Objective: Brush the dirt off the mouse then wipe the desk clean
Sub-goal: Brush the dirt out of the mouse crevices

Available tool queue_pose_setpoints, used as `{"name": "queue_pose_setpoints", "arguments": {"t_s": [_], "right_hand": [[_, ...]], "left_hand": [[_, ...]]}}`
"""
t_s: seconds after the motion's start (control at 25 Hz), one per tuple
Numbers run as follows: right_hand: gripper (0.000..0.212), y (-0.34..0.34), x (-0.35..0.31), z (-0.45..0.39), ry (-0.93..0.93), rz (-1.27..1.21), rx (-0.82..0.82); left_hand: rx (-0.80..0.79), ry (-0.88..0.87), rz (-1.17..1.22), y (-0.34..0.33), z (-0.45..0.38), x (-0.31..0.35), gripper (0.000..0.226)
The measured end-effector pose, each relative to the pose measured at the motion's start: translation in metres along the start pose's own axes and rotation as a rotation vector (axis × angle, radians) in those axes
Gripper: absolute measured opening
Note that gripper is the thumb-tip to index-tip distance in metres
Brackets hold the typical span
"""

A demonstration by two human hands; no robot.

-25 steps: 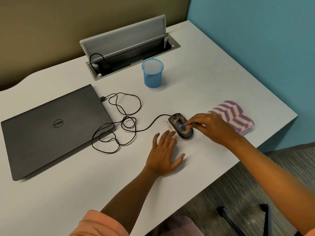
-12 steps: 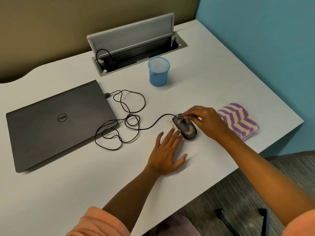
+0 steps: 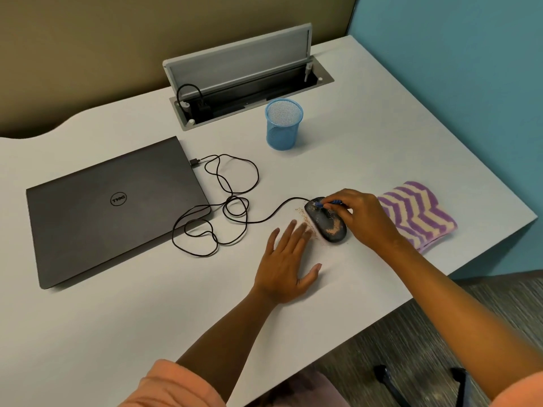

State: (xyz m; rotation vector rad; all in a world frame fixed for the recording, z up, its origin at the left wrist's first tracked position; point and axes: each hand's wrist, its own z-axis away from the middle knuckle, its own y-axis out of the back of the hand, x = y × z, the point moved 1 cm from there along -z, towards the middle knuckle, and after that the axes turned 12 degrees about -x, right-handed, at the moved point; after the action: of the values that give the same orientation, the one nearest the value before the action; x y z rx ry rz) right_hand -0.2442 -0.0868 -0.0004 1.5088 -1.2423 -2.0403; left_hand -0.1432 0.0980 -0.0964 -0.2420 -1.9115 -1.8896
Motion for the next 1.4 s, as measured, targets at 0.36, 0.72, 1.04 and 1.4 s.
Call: {"name": "queue_pose_setpoints", "arguments": {"t_s": [0.36, 0.72, 1.04, 1.4], "right_hand": [[0.017, 0.016, 0.009, -0.003, -0.008, -0.028, 0.076], [0.017, 0.006, 0.01, 0.008, -0.004, -0.136, 0.185], [0.019, 0.0, 0.015, 0.022, -0.02, -0.133, 0.157], [0.02, 0.0, 0.018, 0.023, -0.066, -0.186, 0.175]], "left_hand": [[-0.063, 0.123, 0.009, 0.008, 0.024, -0.039, 0.086], [-0.088, 0.161, 0.001, 0.009, 0.022, -0.037, 0.087], [-0.092, 0.167, -0.015, 0.007, 0.02, -0.038, 0.086], [-0.085, 0.227, -0.028, 0.007, 0.021, -0.038, 0.095]]}}
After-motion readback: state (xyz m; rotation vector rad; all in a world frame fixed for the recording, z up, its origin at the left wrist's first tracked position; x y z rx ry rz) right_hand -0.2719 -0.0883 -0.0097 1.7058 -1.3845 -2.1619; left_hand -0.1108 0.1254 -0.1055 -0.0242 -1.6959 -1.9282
